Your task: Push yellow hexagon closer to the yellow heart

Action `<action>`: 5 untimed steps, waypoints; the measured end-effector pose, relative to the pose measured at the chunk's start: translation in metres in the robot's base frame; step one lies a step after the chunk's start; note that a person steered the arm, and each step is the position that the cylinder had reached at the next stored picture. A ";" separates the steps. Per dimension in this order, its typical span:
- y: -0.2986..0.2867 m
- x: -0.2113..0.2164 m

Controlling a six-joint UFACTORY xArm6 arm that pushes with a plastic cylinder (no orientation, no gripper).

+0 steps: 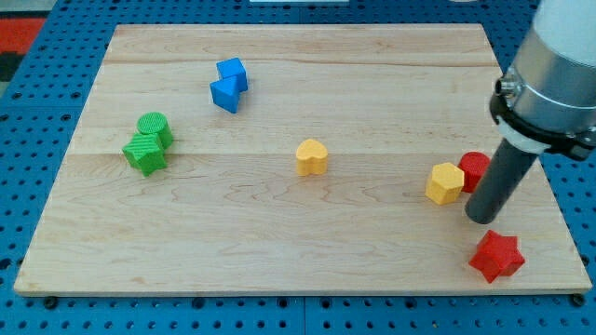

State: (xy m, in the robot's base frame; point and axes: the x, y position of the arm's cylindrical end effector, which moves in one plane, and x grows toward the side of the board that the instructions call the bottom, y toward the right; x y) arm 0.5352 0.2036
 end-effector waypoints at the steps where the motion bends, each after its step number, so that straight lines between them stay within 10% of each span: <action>1: 0.008 -0.017; 5: -0.057 -0.042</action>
State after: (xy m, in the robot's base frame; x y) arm 0.4935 0.1469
